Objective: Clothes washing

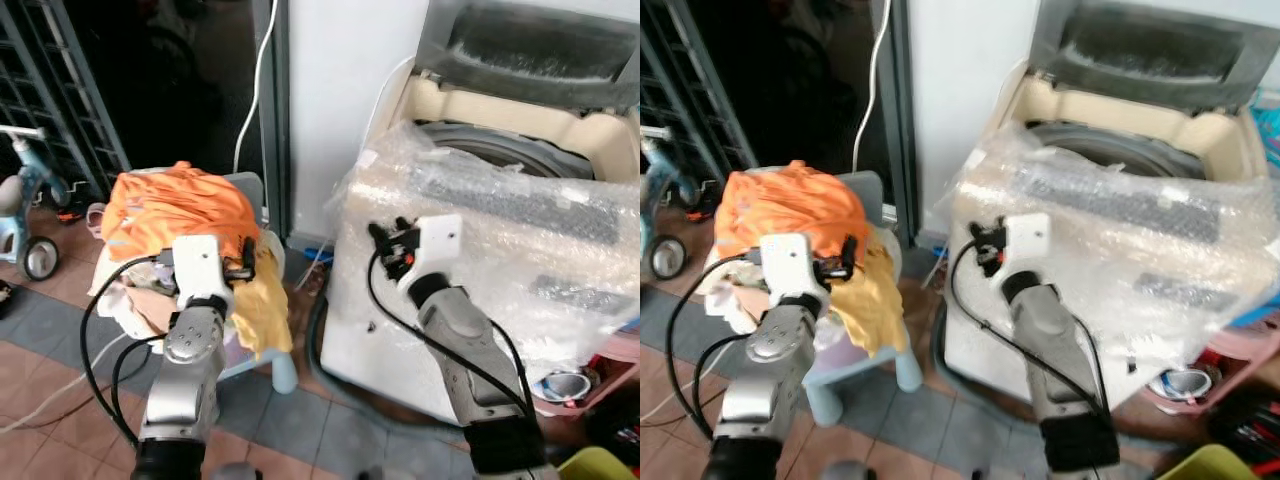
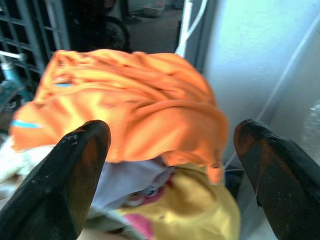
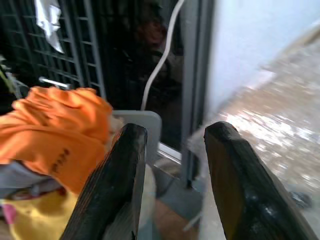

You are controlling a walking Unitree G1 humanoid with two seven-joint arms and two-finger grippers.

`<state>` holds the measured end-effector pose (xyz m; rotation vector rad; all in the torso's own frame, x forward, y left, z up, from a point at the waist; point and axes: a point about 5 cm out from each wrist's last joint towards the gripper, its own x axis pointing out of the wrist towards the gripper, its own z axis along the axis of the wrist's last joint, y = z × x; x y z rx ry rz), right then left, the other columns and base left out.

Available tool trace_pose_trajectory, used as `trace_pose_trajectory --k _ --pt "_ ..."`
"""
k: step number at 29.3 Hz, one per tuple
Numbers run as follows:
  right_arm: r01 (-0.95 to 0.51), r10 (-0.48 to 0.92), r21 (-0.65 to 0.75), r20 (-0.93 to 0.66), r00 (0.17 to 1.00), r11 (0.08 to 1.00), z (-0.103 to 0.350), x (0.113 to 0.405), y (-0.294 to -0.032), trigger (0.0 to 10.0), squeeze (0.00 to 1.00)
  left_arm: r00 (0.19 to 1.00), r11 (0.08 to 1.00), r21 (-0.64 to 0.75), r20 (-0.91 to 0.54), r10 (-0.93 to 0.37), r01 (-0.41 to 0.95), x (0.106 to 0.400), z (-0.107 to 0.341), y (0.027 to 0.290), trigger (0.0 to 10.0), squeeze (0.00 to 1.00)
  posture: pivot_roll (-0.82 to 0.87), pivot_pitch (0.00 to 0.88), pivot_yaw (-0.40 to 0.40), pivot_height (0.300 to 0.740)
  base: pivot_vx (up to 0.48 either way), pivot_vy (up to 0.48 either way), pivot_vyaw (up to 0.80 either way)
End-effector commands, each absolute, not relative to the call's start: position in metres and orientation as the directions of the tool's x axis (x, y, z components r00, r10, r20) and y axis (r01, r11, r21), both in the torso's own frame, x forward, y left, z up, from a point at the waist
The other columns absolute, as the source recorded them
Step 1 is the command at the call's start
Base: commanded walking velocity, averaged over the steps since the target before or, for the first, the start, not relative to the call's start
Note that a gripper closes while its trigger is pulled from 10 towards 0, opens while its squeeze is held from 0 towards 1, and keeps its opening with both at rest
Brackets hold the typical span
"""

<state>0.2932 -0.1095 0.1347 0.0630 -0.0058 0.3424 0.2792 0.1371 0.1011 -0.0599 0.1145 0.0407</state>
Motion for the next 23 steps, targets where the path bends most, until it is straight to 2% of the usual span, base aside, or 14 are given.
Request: trace_pose_trajectory --k 1,4,11,18,23 --pt "-0.316 0.315 0.035 0.03 0.948 0.948 0.139 0.294 -0.116 10.0 0.0 0.992 0.997 -0.066 -0.126 0.025 -0.033 0.278 0.101 0.132 10.0 0.0 -0.04 0.0 0.0 0.74 0.0 0.0 0.79" --pt "-0.312 0.311 0.028 0.035 0.95 0.95 0.14 0.296 -0.116 10.0 0.0 0.993 0.994 -0.104 -0.119 0.009 -0.022 0.279 0.102 0.132 10.0 0.0 -0.04 0.0 0.0 0.74 0.0 0.0 0.79" --pt "-0.326 0.326 0.004 0.036 0.945 0.945 0.139 0.296 -0.114 10.0 0.0 0.994 0.997 -0.027 -0.089 0.069 -0.071 0.28 0.102 0.142 10.0 0.0 -0.04 0.0 -0.002 0.74 0.0 0.0 0.79" --pt "-0.335 0.336 -0.018 0.036 0.941 0.942 0.138 0.296 -0.112 10.0 0.0 0.994 0.996 -0.025 -0.081 0.078 -0.08 0.282 0.103 0.145 10.0 0.0 -0.04 0.0 -0.002 0.74 0.0 0.0 0.77" --pt "-0.334 0.334 -0.014 0.037 0.942 0.942 0.138 0.298 -0.112 10.0 0.0 0.994 0.997 -0.032 -0.077 0.074 -0.077 0.281 0.103 0.145 10.0 0.0 -0.04 0.0 0.001 0.74 0.0 0.0 0.12"
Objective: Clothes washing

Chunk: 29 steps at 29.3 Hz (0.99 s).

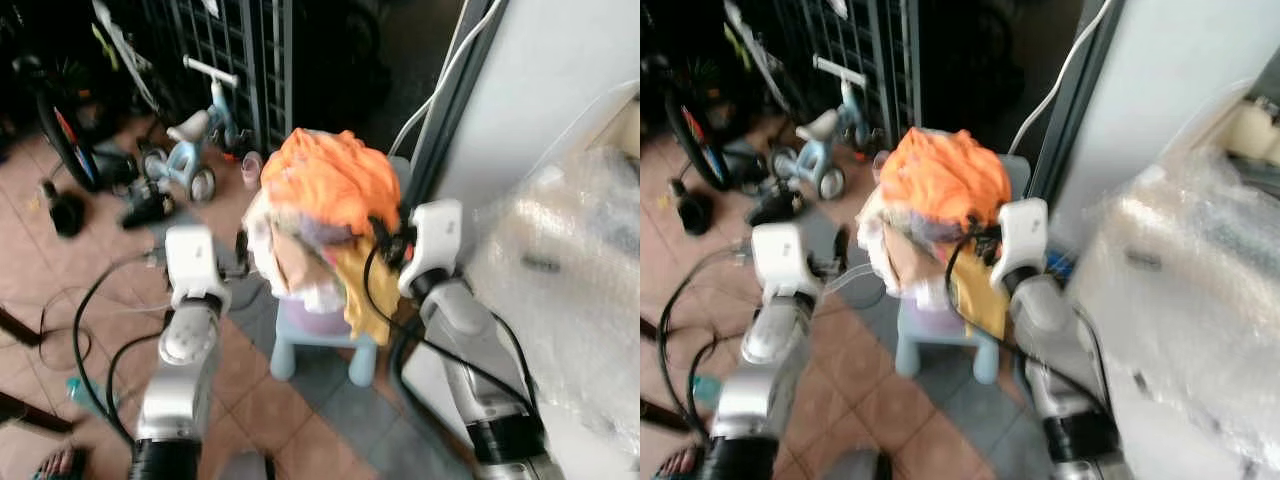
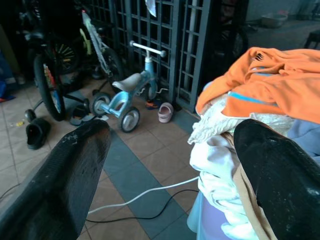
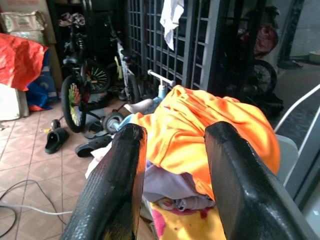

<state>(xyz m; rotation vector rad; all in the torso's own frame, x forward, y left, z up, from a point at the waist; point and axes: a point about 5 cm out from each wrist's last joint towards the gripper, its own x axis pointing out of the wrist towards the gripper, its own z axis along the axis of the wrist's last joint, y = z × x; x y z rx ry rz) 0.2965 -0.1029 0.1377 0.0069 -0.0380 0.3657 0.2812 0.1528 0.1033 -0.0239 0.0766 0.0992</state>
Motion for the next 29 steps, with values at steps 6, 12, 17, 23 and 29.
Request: trace_pose_trajectory --k 6,12,17,23,29 --pt "-0.356 0.357 -0.031 0.03 0.934 0.934 0.1358 0.297 -0.1102 10.0 0.0 0.994 0.996 -0.034 -0.078 0.074 -0.077 0.2815 0.1025 0.1452 10.0 0.0 -0.04 0.0 0.001 0.74 0.211 0.0 0.0" --pt "-0.384 0.388 -0.076 0.039 0.921 0.92 0.1362 0.2962 -0.1054 10.0 0.0 0.995 0.997 -0.039 -0.073 0.066 -0.069 0.2819 0.1024 0.1449 10.0 0.0 -0.04 0.0 0.001 0.74 0.38 0.0 0.11" --pt "-0.388 0.391 -0.076 0.037 0.92 0.919 0.1354 0.2959 -0.1042 10.0 0.0 0.995 0.997 -0.041 -0.076 0.07 -0.073 0.2815 0.1019 0.1453 10.0 0.0 -0.04 0.0 0.0 0.74 0.411 0.0 0.68" --pt "-0.386 0.388 -0.068 0.028 0.921 0.92 0.1335 0.2965 -0.1051 10.0 0.0 0.994 0.997 -0.041 -0.08 0.069 -0.072 0.2813 0.101 0.1452 10.0 0.0 -0.04 0.0 0.001 0.74 0.404 0.0 0.0" --pt "-0.34 0.342 -0.119 -0.01 0.94 0.933 0.1284 0.3003 -0.1107 10.0 0.0 0.994 0.997 -0.035 -0.088 0.068 -0.071 0.2815 0.0999 0.1448 10.0 0.0 -0.04 0.0 0.001 0.74 0.328 0.0 0.0"
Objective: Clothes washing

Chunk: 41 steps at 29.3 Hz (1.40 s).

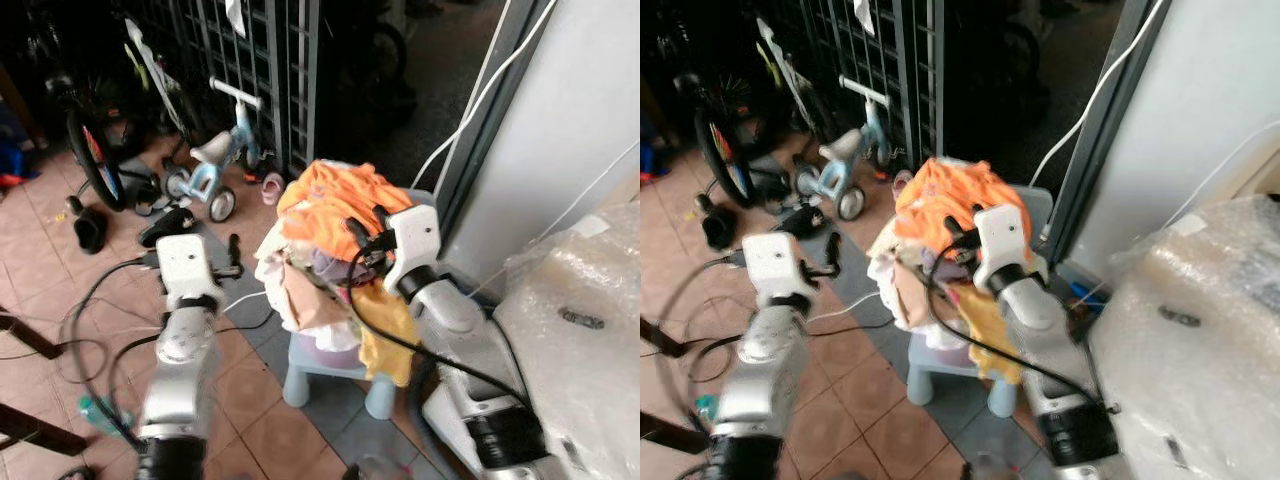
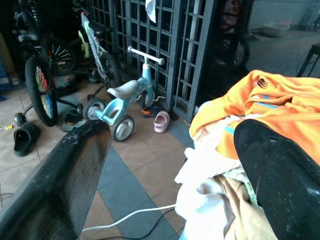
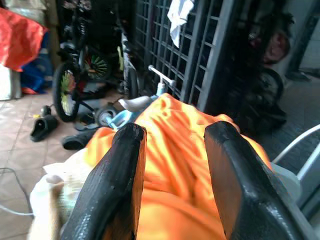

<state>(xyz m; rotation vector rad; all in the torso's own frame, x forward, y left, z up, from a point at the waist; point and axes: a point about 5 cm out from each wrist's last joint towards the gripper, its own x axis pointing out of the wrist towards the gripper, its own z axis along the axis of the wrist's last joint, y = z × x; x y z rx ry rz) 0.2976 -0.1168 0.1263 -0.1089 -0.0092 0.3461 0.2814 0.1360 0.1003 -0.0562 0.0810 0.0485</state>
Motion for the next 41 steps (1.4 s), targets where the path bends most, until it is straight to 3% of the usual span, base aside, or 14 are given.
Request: trace_pose_trajectory --k 1,6,7,15,16,17,19,20,21,22,23,41 --pt "-0.335 0.335 -0.123 -0.016 0.942 0.934 0.128 0.301 -0.111 10.0 0.0 0.994 0.997 -0.036 -0.089 0.068 -0.072 0.282 0.1 0.145 10.0 0.0 -0.04 0.0 0.001 0.74 0.274 0.0 0.0" --pt "-0.319 0.309 -0.134 -0.09 0.947 0.938 0.116 0.303 -0.116 10.0 0.0 0.993 0.996 -0.038 -0.097 0.073 -0.077 0.282 0.099 0.145 10.0 0.0 -0.03 0.0 -0.001 0.74 0.0 0.0 0.0" --pt "-0.317 0.301 -0.142 -0.125 0.945 0.938 0.11 0.303 -0.118 10.0 1.0 0.992 0.996 -0.036 -0.098 0.075 -0.079 0.282 0.099 0.145 10.0 0.0 -0.03 0.0 -0.002 0.74 0.0 0.0 0.0" --pt "-0.318 0.269 -0.177 -0.255 0.929 0.932 0.092 0.307 -0.122 10.0 1.0 0.992 0.996 -0.038 -0.101 0.079 -0.083 0.281 0.098 0.145 10.0 0.0 -0.03 0.0 -0.005 0.74 0.0 0.0 0.0" --pt "-0.327 0.266 -0.187 -0.291 0.919 0.926 0.087 0.307 -0.123 10.0 0.91 0.992 0.996 -0.038 -0.102 0.08 -0.084 0.281 0.098 0.145 10.0 0.0 -0.02 0.0 -0.006 0.74 0.0 0.0 0.0" --pt "-0.329 0.251 -0.202 -0.333 0.909 0.922 0.081 0.305 -0.126 10.0 0.69 0.991 0.996 -0.039 -0.104 0.082 -0.086 0.28 0.098 0.146 10.0 0.0 -0.02 0.0 -0.007 0.74 0.0 0.0 0.0" --pt "-0.325 0.242 -0.205 -0.348 0.906 0.923 0.078 0.304 -0.128 10.0 0.69 0.991 0.995 -0.039 -0.105 0.082 -0.087 0.28 0.098 0.146 10.0 0.0 -0.02 0.0 -0.007 0.74 0.0 0.0 0.0" --pt "-0.324 0.239 -0.199 -0.359 0.902 0.925 0.076 0.304 -0.129 7.2 0.62 0.991 0.995 -0.04 -0.105 0.082 -0.087 0.28 0.098 0.146 10.0 0.0 -0.02 0.0 -0.009 0.74 0.0 0.0 0.0" --pt "-0.321 0.236 -0.189 -0.37 0.898 0.928 0.074 0.303 -0.13 0.0 0.49 0.991 0.995 -0.04 -0.105 0.083 -0.087 0.28 0.098 0.146 10.0 0.0 -0.02 0.0 -0.009 0.74 0.0 0.0 0.0" --pt "-0.322 0.237 -0.181 -0.379 0.895 0.929 0.073 0.302 -0.13 0.0 0.31 0.991 0.995 -0.04 -0.106 0.083 -0.087 0.28 0.098 0.146 10.0 0.0 -0.02 0.0 -0.009 0.74 0.0 0.0 0.0" --pt "-0.331 0.246 -0.17 -0.389 0.888 0.928 0.071 0.301 -0.129 0.0 0.0 0.991 0.995 -0.041 -0.107 0.081 -0.086 0.28 0.098 0.146 10.0 0.0 -0.02 0.0 -0.009 0.74 0.0 0.0 0.0" --pt "-0.322 0.239 -0.155 -0.398 0.886 0.934 0.07 0.301 -0.126 0.0 0.0 0.99 0.996 -0.037 -0.112 0.082 -0.086 0.28 0.097 0.146 10.0 0.0 -0.02 0.0 -0.007 0.74 0.0 0.0 0.0"
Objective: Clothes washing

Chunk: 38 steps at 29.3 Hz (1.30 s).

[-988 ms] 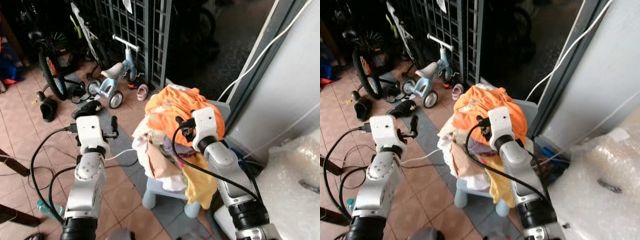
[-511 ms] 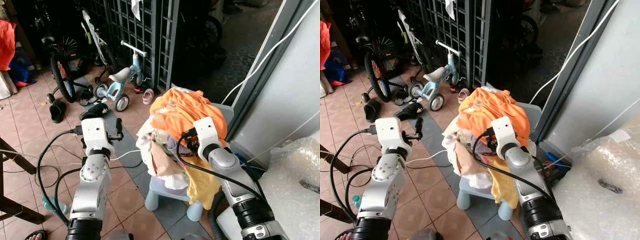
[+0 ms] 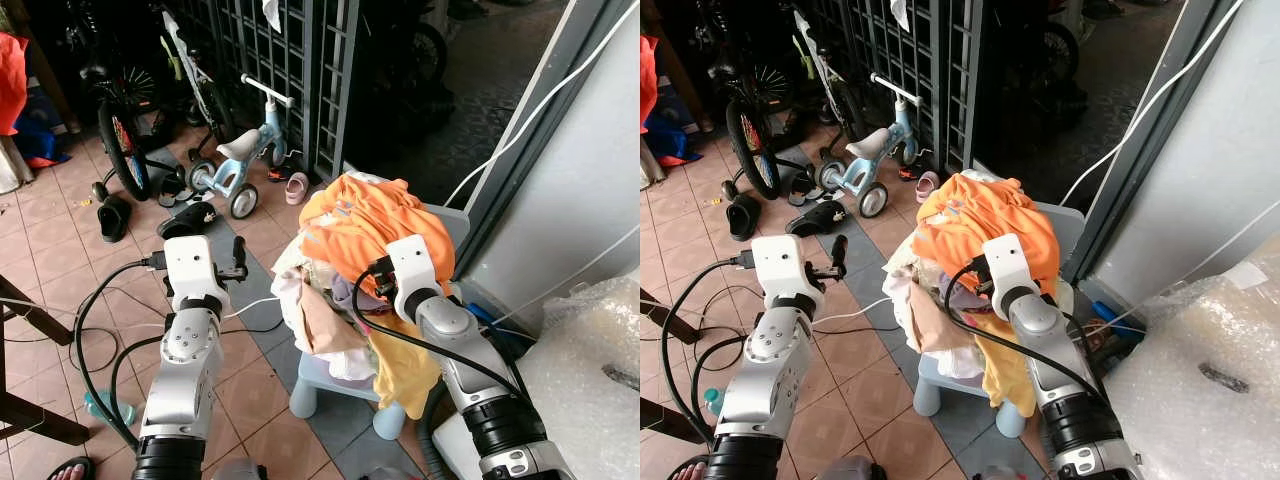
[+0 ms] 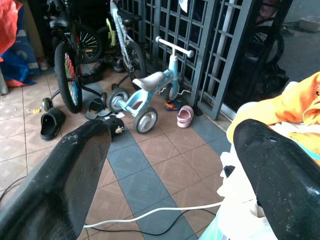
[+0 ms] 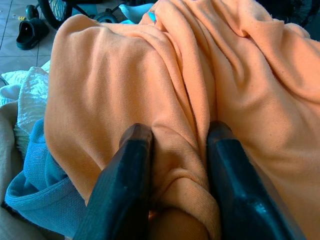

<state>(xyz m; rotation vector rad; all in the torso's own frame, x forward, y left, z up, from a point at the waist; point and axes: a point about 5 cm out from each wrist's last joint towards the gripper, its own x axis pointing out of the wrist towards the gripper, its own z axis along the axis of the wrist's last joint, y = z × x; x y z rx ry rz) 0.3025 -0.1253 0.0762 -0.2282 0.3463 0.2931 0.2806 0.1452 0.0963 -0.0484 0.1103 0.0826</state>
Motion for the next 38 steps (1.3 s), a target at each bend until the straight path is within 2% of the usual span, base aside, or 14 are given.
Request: trace_pose_trajectory --k 1,12,21,23,26,27,28,33,34,35,36,37,38 --pt "-0.321 0.238 -0.154 -0.398 0.886 0.935 0.07 0.301 -0.126 0.0 0.0 0.99 0.996 -0.038 -0.112 0.082 -0.086 0.28 0.097 0.145 10.0 0.0 -0.02 0.0 -0.007 0.74 0.0 0.0 0.0" --pt "-0.317 0.236 -0.144 -0.407 0.882 0.937 0.068 0.3 -0.13 0.0 0.0 0.99 0.995 -0.05 -0.117 0.084 -0.09 0.279 0.095 0.141 10.0 0.0 -0.01 0.0 -0.021 0.74 0.0 0.0 0.0" --pt "-0.299 0.236 -0.108 -0.388 0.891 0.948 0.068 0.3 -0.119 0.0 0.0 0.988 0.995 -0.032 -0.122 0.092 -0.097 0.281 0.093 0.149 10.0 0.0 -0.01 0.0 -0.007 0.74 0.0 0.0 0.0" --pt "-0.279 0.228 -0.102 -0.353 0.907 0.955 0.073 0.302 -0.122 0.0 0.0 0.988 0.995 -0.037 -0.123 0.091 -0.096 0.28 0.093 0.146 10.0 0.0 -0.01 0.0 -0.007 0.74 0.0 0.0 0.0" --pt "-0.174 0.167 -0.035 -0.147 0.975 0.984 0.103 0.313 -0.13 0.0 0.0 0.989 0.995 -0.033 -0.115 0.088 -0.092 0.28 0.095 0.144 10.0 0.0 -0.01 0.0 -0.007 0.74 0.0 0.0 0.0" --pt "-0.174 0.167 -0.035 -0.147 0.975 0.984 0.103 0.313 -0.13 0.0 0.0 0.989 0.995 -0.033 -0.115 0.088 -0.092 0.28 0.095 0.144 10.0 0.0 -0.01 0.0 -0.007 0.74 0.0 0.0 0.0" --pt "-0.137 0.137 -0.009 -0.035 0.99 0.991 0.123 0.317 -0.133 0.0 0.0 0.987 0.994 -0.036 -0.124 0.097 -0.103 0.28 0.094 0.146 10.0 0.0 -0.01 0.0 -0.005 0.74 0.0 0.0 0.0" --pt "-0.139 0.139 0.003 0.097 0.986 0.99 0.15 0.322 -0.132 0.0 0.0 0.989 0.996 -0.043 -0.124 0.076 -0.082 0.282 0.094 0.143 10.0 0.0 -0.01 0.0 -0.003 0.74 0.0 0.0 0.0" --pt "-0.144 0.142 0.011 0.1 0.985 0.99 0.15 0.322 -0.132 2.0 0.0 0.989 0.996 -0.044 -0.124 0.075 -0.081 0.282 0.094 0.142 10.0 0.0 -0.01 0.0 -0.003 0.74 0.0 0.0 0.0" --pt "-0.143 0.141 0.012 0.099 0.985 0.99 0.149 0.322 -0.132 2.0 0.0 0.989 0.996 -0.044 -0.124 0.075 -0.081 0.282 0.094 0.142 10.0 0.0 -0.01 0.0 -0.003 0.74 0.0 0.0 0.0" --pt "-0.142 0.139 0.023 0.092 0.986 0.99 0.148 0.321 -0.132 9.1 0.0 0.989 0.996 -0.045 -0.124 0.076 -0.082 0.282 0.094 0.142 10.0 0.0 -0.02 0.0 -0.003 0.74 0.0 0.0 0.0" --pt "-0.148 0.145 0.025 0.091 0.985 0.989 0.147 0.32 -0.132 10.0 0.0 0.989 0.996 -0.045 -0.123 0.076 -0.082 0.282 0.094 0.142 10.0 0.0 -0.02 0.0 -0.003 0.74 0.0 0.0 0.0" --pt "-0.152 0.149 0.025 0.092 0.985 0.988 0.147 0.32 -0.131 10.0 0.0 0.989 0.996 -0.045 -0.123 0.076 -0.082 0.282 0.094 0.142 10.0 0.0 -0.02 0.0 -0.003 0.74 0.0 0.0 0.0"
